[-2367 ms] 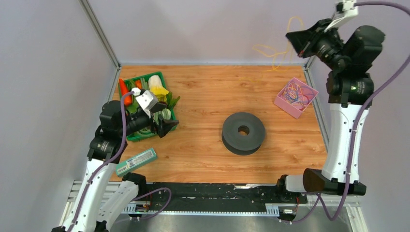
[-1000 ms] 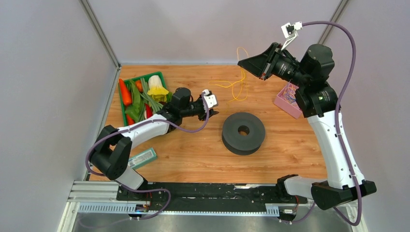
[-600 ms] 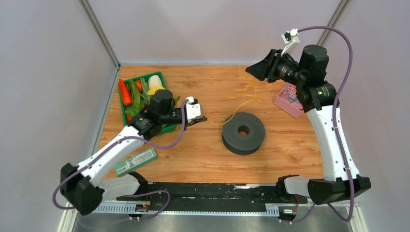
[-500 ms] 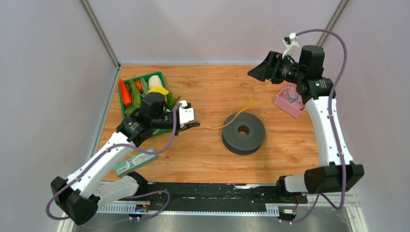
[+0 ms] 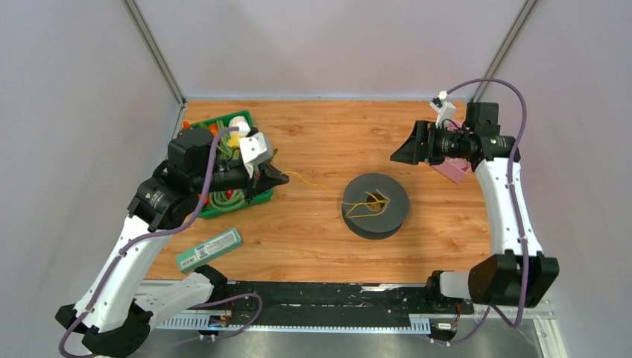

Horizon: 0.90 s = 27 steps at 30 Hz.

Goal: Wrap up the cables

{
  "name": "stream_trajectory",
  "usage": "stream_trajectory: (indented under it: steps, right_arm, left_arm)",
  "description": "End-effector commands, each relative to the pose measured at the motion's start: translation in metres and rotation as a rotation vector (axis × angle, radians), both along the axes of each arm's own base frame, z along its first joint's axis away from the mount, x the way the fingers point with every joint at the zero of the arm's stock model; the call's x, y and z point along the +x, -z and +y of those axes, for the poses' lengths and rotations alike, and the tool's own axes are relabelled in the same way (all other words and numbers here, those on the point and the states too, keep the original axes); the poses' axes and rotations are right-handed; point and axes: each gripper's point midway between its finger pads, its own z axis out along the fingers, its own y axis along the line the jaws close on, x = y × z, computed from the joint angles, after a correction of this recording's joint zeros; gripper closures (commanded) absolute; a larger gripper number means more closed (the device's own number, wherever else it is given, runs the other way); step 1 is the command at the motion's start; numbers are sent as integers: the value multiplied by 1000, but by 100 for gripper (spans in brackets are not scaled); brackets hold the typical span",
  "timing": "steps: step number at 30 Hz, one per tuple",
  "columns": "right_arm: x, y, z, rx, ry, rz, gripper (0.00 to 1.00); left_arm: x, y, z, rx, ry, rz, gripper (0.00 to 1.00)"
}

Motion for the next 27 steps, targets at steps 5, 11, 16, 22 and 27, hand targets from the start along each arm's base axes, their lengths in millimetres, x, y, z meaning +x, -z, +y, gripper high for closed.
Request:
stream_trajectory:
  steps: [5,11,16,22,27]
  right_arm:
    - [-43,20,25,-248,-289,-255,19]
    - [-56,51,34,-287,-371,-138,27]
    - [-71,65,62,-223,-431,-78,28]
    - [-94,86,103,-155,-518,-51,29]
    - [-103,111,137,-118,-574,10,34]
  left_arm:
    - [-6,-35,-4,-72,1,24,100]
    - [-3,-12,0,-24,-9,25,100]
    - [-4,2,3,-3,-15,37,100]
    - [-13,15,10,22,-11,36,100]
    - [-29,23,14,24,45,15,100]
